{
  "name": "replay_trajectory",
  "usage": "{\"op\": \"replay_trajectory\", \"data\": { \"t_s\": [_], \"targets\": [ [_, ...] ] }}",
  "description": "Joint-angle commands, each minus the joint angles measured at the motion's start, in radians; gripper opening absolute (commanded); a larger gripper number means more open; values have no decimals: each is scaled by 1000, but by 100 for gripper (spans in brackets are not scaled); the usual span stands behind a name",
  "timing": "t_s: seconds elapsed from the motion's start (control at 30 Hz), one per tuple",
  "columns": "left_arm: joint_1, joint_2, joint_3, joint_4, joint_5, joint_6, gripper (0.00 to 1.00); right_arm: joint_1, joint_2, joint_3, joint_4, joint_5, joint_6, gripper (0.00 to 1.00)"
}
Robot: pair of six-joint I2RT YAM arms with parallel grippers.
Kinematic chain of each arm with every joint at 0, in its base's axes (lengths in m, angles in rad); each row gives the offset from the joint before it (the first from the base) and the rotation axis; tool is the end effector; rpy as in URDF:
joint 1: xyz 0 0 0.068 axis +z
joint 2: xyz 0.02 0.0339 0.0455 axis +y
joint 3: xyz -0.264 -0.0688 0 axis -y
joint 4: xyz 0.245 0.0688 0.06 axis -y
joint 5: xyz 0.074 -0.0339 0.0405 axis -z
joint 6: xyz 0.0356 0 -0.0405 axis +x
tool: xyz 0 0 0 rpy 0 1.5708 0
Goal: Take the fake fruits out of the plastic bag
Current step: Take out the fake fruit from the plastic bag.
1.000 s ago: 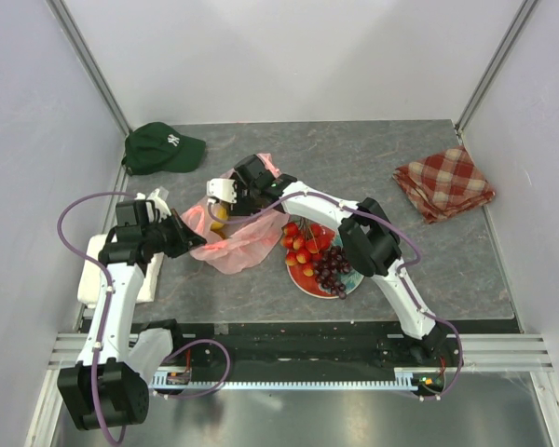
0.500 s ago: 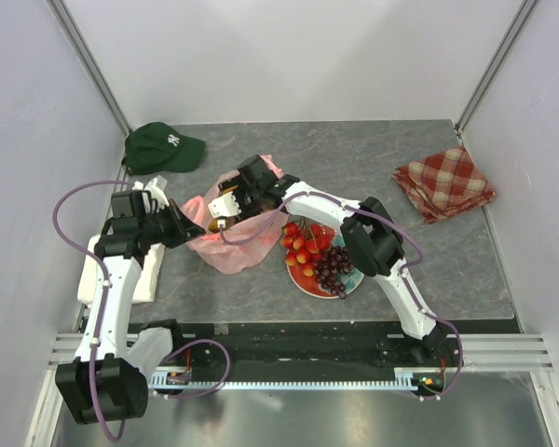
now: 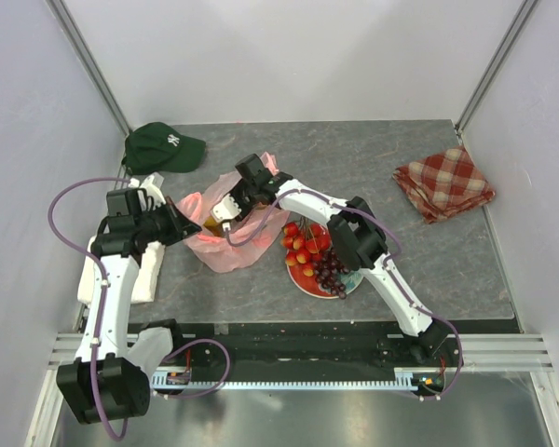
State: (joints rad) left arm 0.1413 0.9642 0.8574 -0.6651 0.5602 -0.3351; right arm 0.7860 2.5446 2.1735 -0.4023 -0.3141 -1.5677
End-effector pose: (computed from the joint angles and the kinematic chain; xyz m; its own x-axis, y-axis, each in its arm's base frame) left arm 0.1949 0.0086 0.2913 -0.7369 -0.3862 -0.5548 0.0162 0.8104 -0.5857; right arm 0.3919 0.4079 0.1536 0.8276 -0.5172 -0.2180 -0.4962 -0.4927 -0.7149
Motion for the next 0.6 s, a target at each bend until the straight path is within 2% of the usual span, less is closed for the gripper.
{"op": "replay_trajectory", "data": {
  "t_s": [0.0,0.13,0.27,0.43,0.5,0.53,0.57],
  "targets": [
    [14,-1,35,-8,1,50,3,-4,-9,0,-64,-23,-37,51],
    [23,-2,22,18,-14,30,3,-4,-111,-92,-43,-46,40,37],
    [27,-2,28,55,-29,19,3,-4,-286,-152,-46,-114,199,34],
    [32,2,34,94,-57,16,3,-4,-458,-194,-56,-232,559,34],
    [32,-1,32,104,-60,5,3,-4,-487,-204,-56,-270,667,34],
    [34,-1,29,113,-59,1,3,-4,-504,-210,-58,-301,792,34],
    [34,-1,29,116,-59,-4,3,-4,-511,-218,-59,-316,846,34]
  ]
}}
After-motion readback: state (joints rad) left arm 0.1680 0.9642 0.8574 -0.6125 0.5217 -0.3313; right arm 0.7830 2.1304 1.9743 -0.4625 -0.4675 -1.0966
